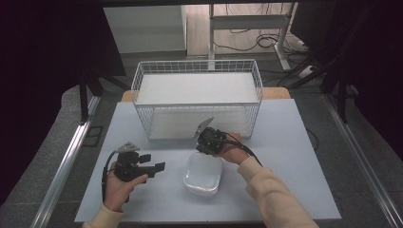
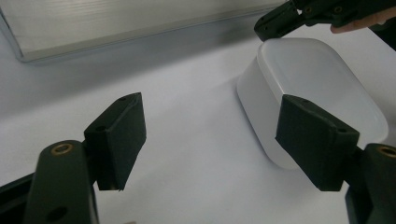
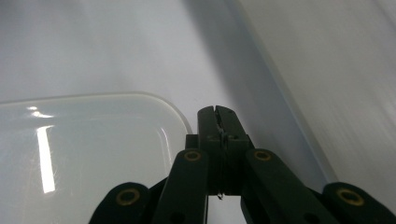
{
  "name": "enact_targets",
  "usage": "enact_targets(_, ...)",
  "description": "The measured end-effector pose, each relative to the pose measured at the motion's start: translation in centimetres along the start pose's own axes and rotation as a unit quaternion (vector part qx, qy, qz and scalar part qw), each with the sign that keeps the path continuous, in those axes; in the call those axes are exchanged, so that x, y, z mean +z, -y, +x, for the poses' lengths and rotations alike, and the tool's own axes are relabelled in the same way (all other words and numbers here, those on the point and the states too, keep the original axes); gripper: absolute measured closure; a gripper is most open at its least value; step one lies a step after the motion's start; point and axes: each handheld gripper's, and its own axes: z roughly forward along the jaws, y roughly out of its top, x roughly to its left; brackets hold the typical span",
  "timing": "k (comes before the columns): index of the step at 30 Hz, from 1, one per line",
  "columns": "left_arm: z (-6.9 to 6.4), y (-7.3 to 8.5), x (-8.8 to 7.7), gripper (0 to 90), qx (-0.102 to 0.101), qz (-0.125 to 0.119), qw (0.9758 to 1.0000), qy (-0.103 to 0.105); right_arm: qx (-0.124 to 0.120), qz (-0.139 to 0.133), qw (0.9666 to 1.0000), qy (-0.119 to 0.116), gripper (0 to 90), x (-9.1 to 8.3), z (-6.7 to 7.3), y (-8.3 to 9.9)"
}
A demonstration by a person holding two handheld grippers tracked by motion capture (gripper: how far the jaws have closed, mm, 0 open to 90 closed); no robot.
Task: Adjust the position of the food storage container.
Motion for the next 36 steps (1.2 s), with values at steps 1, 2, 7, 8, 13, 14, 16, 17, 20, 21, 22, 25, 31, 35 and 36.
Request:
enact_targets(1, 0.0, 0.0, 0.0, 23.8, 0.0, 0.0, 1.0, 0.0, -0.005, -0.002, 1.0, -0.003, 89.5, 0.1, 0.2, -0.1)
enact_targets(2, 0.0, 0.0, 0.0, 23.8, 0.0, 0.001, 1.0, 0.0, -0.005, -0.002, 1.0, -0.003, 89.5, 0.1, 0.2, -0.1)
enact_targets(7, 0.0, 0.0, 0.1, 23.7, 0.0, 0.002, 1.0, 0.0, -0.024, -0.009, 0.9994, -0.022, 89.5, 0.4, 1.3, -0.7)
enact_targets(8, 0.0, 0.0, 0.1, 23.7, 0.0, 0.002, 1.0, 0.0, -0.024, -0.009, 0.9994, -0.022, 89.5, 0.4, 1.3, -0.7)
enact_targets(13, 0.1, 0.1, 0.0, 23.8, -0.002, 0.0, 1.0, -0.001, -0.024, -0.022, 0.9995, -0.003, 89.5, -0.2, 1.4, -0.6)
enact_targets(14, 0.2, 0.1, 0.0, 23.8, -0.002, 0.001, 1.0, -0.001, -0.018, -0.029, 0.9994, 0.004, 89.5, -0.7, 1.4, -0.5)
enact_targets(16, 0.3, 0.1, 0.0, 23.8, -0.002, 0.001, 1.0, -0.001, 0.008, -0.052, 0.9984, 0.023, 89.5, -2.6, 1.1, 0.4)
enact_targets(17, 0.3, 0.1, 0.0, 23.8, -0.003, 0.0, 1.0, -0.002, 0.008, -0.052, 0.9984, 0.023, 89.5, -2.6, 1.1, 0.4)
enact_targets(20, 0.2, 0.1, 0.0, 23.7, -0.001, 0.001, 1.0, -0.002, 0.053, -0.069, 0.9953, 0.042, 89.4, -5.4, 1.1, 2.8)
enact_targets(21, 0.2, 0.1, 0.0, 23.7, -0.001, 0.001, 1.0, -0.002, 0.053, -0.069, 0.9953, 0.042, 89.4, -5.4, 1.1, 2.8)
enact_targets(22, 0.1, 0.1, 0.1, 23.7, -0.002, 0.001, 1.0, -0.002, 0.062, -0.073, 0.9944, 0.045, 89.3, -5.8, 1.1, 3.3)
enact_targets(25, -0.1, 0.1, 0.2, 23.7, -0.006, 0.001, 1.0, 0.0, 0.116, -0.088, 0.9883, 0.043, 88.3, -7.8, 1.6, 6.6)
enact_targets(31, -0.2, 0.2, 0.5, 23.6, -0.008, 0.005, 1.0, 0.0, 0.162, -0.098, 0.9815, 0.028, 74.4, -8.9, 2.8, 10.6)
enact_targets(35, -0.2, 0.2, 0.5, 23.6, -0.009, 0.006, 0.9999, 0.001, 0.184, -0.123, 0.9748, 0.028, 50.1, -9.3, 3.3, 11.9)
enact_targets(36, -0.2, 0.2, 0.5, 23.6, -0.009, 0.006, 0.9999, 0.001, 0.19, -0.132, 0.9725, 0.026, 45.9, -9.3, 3.4, 12.1)
